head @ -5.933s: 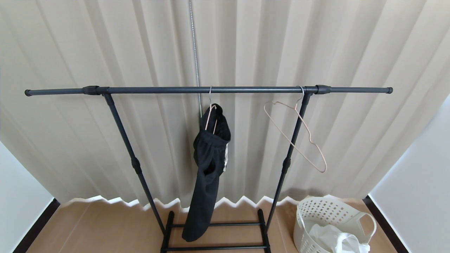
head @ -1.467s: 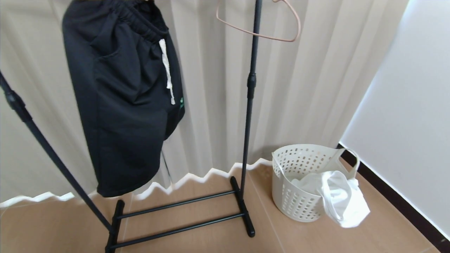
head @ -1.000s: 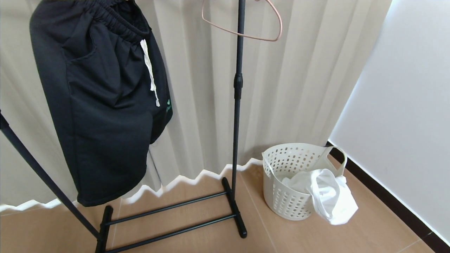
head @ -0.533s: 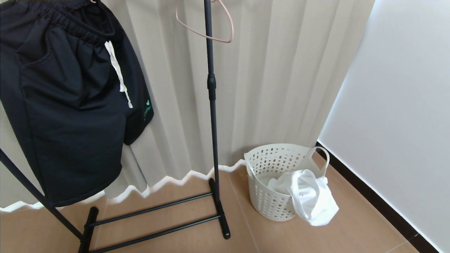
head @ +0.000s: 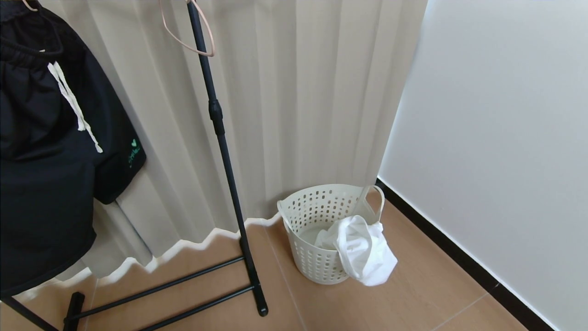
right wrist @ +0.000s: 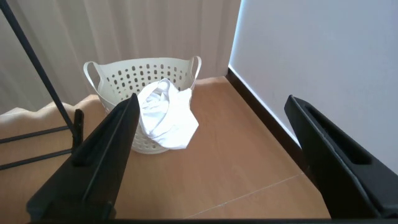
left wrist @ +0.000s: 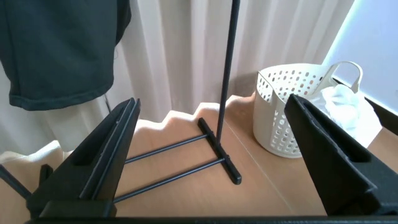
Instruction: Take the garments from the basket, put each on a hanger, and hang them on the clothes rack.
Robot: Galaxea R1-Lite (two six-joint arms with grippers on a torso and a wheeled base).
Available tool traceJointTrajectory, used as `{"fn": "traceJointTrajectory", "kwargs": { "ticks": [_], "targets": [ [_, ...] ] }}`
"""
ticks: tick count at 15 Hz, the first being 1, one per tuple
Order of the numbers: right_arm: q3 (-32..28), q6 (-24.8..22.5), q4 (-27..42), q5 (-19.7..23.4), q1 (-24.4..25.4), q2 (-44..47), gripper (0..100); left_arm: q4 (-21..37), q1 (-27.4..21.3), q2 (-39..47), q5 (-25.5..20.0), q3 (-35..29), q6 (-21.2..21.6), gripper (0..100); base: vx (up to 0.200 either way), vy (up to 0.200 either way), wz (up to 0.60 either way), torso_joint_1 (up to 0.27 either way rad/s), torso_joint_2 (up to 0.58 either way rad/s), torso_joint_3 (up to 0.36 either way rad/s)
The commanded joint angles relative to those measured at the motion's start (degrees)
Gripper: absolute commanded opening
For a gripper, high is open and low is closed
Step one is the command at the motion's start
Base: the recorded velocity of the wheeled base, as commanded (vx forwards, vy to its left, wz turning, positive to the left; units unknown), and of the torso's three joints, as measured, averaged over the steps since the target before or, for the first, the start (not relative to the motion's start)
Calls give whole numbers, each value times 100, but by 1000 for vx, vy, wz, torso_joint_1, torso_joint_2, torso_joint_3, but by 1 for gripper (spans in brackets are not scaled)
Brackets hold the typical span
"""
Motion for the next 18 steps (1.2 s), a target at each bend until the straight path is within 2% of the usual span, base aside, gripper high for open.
{"fn": "traceJointTrajectory", "kwargs": {
  "ticks": [1,15,18],
  "targets": [
    [0,2,-2,4,-2,-2,100,-6,-4,7,5,0,0,100,0,0,0,0,0,0],
    [0,-7,-2,4,-2,-2,100,2,-4,7,-13,0,-9,100,0,0,0,0,0,0],
    [0,-7,-2,4,-2,-2,100,2,-4,7,-13,0,-9,100,0,0,0,-2,2,-146]
  ]
}}
